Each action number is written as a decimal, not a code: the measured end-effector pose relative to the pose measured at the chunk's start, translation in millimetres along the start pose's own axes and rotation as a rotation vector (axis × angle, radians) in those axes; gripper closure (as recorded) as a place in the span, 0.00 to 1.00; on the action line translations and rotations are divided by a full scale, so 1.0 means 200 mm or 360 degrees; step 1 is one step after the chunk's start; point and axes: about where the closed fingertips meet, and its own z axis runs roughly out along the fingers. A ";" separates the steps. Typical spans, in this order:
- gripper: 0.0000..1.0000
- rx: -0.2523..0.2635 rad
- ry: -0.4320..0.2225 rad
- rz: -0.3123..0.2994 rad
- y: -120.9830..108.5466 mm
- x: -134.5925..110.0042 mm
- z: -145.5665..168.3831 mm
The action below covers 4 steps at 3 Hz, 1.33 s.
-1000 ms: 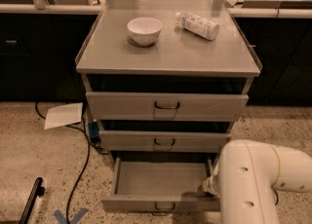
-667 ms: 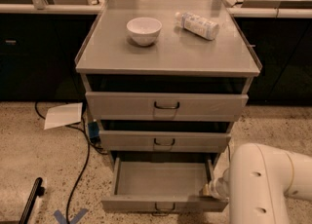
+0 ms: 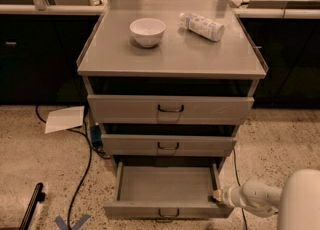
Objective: Open bottom drawer
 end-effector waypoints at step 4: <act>0.34 0.0061 -0.0439 -0.0101 -0.02 -0.19 -0.27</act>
Offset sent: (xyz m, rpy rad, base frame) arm 0.0106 -0.0143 0.0346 -0.0425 -0.1765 -0.0011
